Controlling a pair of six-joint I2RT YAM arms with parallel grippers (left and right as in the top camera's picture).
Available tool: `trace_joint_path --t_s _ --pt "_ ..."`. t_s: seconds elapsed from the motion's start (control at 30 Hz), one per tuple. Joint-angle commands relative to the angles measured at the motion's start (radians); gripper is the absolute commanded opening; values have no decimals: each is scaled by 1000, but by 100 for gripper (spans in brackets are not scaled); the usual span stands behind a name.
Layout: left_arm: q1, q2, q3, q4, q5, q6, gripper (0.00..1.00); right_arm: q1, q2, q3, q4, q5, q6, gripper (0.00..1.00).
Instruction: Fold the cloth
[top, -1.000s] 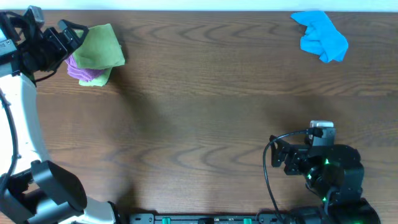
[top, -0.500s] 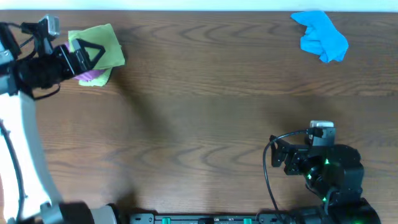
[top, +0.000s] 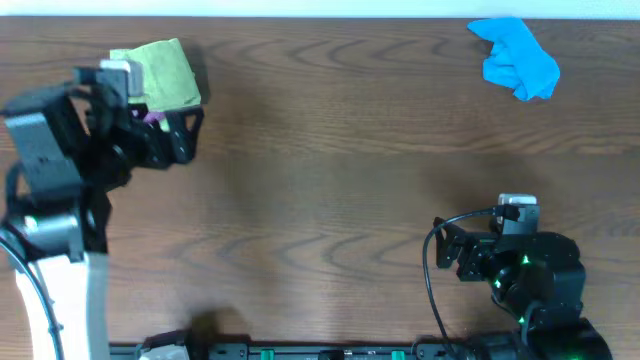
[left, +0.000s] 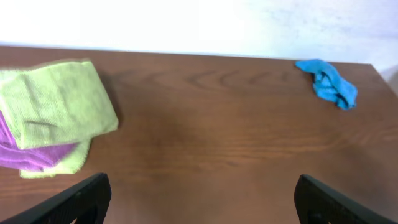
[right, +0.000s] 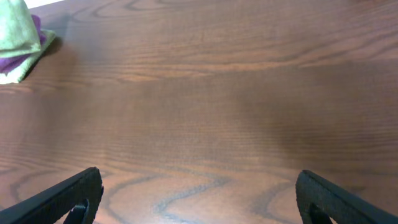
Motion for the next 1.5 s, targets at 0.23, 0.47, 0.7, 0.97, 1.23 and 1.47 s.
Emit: trace_joint_path --t_s 0.23,0.47,0.7,0.97,1.23,1.47 --pt "-64 -401 -440 206 -175 -43 95 -8 -3 -6 -2 7 17 99" --pt "-99 -688 -677 197 -306 -45 95 -8 -3 -6 -2 6 17 99" --pt "-141 -900 -853 175 -431 -40 95 -8 -3 -6 -2 6 17 99" --pt "-147 -999 -943 102 -499 -4 95 -8 -3 -6 -2 7 17 99" --pt "-147 -1060 -968 21 -586 -4 95 -8 -3 -6 -2 7 17 99" --pt "-147 -1083 -988 -27 -607 -4 95 -8 -3 -6 -2 6 17 99"
